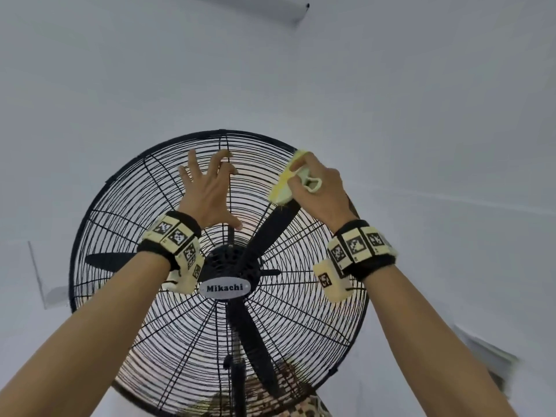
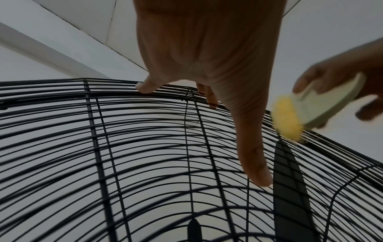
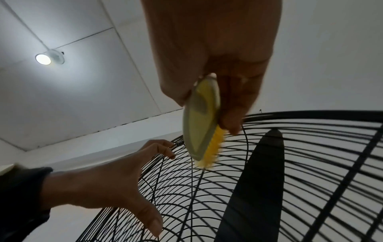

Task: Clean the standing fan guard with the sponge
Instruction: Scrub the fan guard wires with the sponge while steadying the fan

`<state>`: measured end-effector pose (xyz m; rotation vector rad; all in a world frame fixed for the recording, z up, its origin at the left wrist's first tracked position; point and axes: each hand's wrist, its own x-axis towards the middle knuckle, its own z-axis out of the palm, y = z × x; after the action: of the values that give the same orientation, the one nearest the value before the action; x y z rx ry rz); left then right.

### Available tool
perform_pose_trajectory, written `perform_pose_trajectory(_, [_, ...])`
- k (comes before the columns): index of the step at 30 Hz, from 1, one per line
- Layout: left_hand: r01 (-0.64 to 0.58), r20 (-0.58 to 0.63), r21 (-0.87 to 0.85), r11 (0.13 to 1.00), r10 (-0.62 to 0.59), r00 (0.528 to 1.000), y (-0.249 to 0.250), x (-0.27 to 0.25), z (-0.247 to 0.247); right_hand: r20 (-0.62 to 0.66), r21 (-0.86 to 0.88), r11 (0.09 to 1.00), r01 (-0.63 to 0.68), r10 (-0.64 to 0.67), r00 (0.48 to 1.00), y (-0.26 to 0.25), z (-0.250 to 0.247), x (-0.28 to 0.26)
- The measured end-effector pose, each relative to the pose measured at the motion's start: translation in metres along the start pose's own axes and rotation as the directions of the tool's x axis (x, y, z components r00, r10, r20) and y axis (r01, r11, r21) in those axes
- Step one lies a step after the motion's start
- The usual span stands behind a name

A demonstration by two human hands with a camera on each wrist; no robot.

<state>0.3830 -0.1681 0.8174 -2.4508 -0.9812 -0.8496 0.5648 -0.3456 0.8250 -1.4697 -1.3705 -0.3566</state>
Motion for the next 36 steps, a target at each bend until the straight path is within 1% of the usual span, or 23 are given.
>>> perform_pose_trajectory(1, [0.001,-0.001,-0.001,1.0,-0.001,1.0,-0.001,-0.001,0.0,-0.007,-0.001,0.999,-0.042,0.042,0.999,0.001,0.002,0.001])
perform_pose_trajectory(2, [0.005,0.002,0.007,1.0,-0.005,1.0,-0.002,-0.001,-0.001,-0.015,-0.011,0.992,-0.123,0.123,0.992,0.003,0.002,0.001])
perform_pose_trajectory(3, [0.01,0.007,0.017,1.0,-0.01,1.0,-0.002,-0.002,-0.002,-0.028,-0.073,0.974,-0.215,0.214,0.977,0.007,0.003,0.002])
perform_pose_trajectory(4, [0.017,0.01,0.025,1.0,-0.017,1.0,-0.002,-0.002,-0.002,-0.028,-0.206,0.935,-0.288,0.288,0.957,0.011,0.001,0.003])
perform_pose_trajectory(5, [0.023,0.014,0.025,0.999,-0.023,1.0,0.0,-0.002,-0.003,-0.02,-0.327,0.889,-0.322,0.334,0.942,0.014,-0.001,0.004])
perform_pose_trajectory(6, [0.026,0.018,0.021,0.999,-0.026,0.999,0.001,-0.002,-0.003,-0.014,-0.366,0.869,-0.331,0.351,0.936,0.016,-0.002,0.006])
perform_pose_trajectory(7, [0.023,0.018,0.013,1.0,-0.023,1.0,0.003,-0.002,-0.003,-0.015,-0.325,0.891,-0.317,0.331,0.944,0.016,-0.003,0.008])
perform_pose_trajectory(9, [0.009,0.007,-0.007,1.0,-0.009,1.0,0.002,-0.002,-0.001,0.0,-0.067,0.975,-0.211,0.212,0.977,0.01,-0.003,0.01])
perform_pose_trajectory(11, [0.001,0.004,-0.011,1.0,-0.001,1.0,0.0,-0.002,0.0,0.001,0.093,0.988,-0.126,0.126,0.992,0.005,0.001,0.01])
perform_pose_trajectory(12, [-0.005,0.004,-0.004,1.0,0.005,1.0,-0.001,-0.003,0.0,0.003,0.132,0.982,-0.134,0.135,0.991,0.004,0.002,0.008])
perform_pose_trajectory(15, [-0.019,0.012,0.026,0.999,0.019,1.0,-0.005,-0.005,0.001,-0.026,0.179,0.942,-0.285,0.294,0.955,0.019,0.004,0.002])
perform_pose_trajectory(18, [-0.006,-0.004,0.155,0.988,0.007,1.0,0.0,-0.005,0.002,-0.008,0.1,0.932,-0.348,0.35,0.937,0.036,-0.002,0.002])
perform_pose_trajectory(20, [-0.042,-0.068,0.216,0.976,0.058,0.996,0.014,0.003,0.003,-0.003,0.156,0.926,-0.345,0.35,0.937,0.04,-0.005,0.004])
perform_pose_trajectory(22, [-0.099,-0.128,0.21,0.973,0.128,0.983,0.031,0.017,0.001,-0.03,0.236,0.92,-0.313,0.329,0.944,0.039,-0.006,0.008])
perform_pose_trajectory(23, [-0.121,-0.12,0.204,0.971,0.147,0.982,0.038,0.026,0.0,-0.043,0.28,0.915,-0.291,0.315,0.948,0.038,-0.006,0.01])
perform_pose_trajectory(25, [-0.146,-0.054,0.213,0.966,0.161,0.985,0.048,0.042,-0.003,-0.055,0.37,0.892,-0.26,0.3,0.952,0.033,-0.006,0.014])
perform_pose_trajectory(27, [-0.147,-0.01,0.24,0.96,0.154,0.988,0.052,0.051,-0.002,-0.068,0.397,0.888,-0.233,0.281,0.957,0.033,-0.003,0.019])
perform_pose_trajectory(29, [-0.125,-0.01,0.247,0.961,0.131,0.991,0.054,0.054,-0.002,-0.075,0.365,0.901,-0.235,0.28,0.957,0.038,0.004,0.018])
perform_pose_trajectory(31, [-0.108,-0.012,0.252,0.962,0.115,0.993,0.056,0.056,-0.004,-0.1,0.383,0.865,-0.324,0.388,0.916,0.05,0.006,0.014])
perform_pose_trajectory(32, [-0.099,-0.004,0.252,0.963,0.103,0.995,0.057,0.057,-0.005,-0.128,0.345,0.86,-0.376,0.439,0.889,0.059,0.005,0.012])
perform_pose_trajectory(33, [-0.089,0.008,0.245,0.966,0.09,0.996,0.057,0.059,-0.006,-0.149,0.227,0.876,-0.426,0.464,0.873,0.066,0.0,0.008])
perform_pose_trajectory(35, [-0.082,0.031,0.235,0.969,0.077,0.997,0.057,0.06,-0.009,-0.136,-0.011,0.869,-0.494,0.488,0.862,0.076,-0.01,0.003])
perform_pose_trajectory(36, [-0.081,0.036,0.234,0.969,0.075,0.997,0.058,0.06,-0.01,-0.132,-0.05,0.874,-0.484,0.474,0.87,0.076,-0.014,0.003])
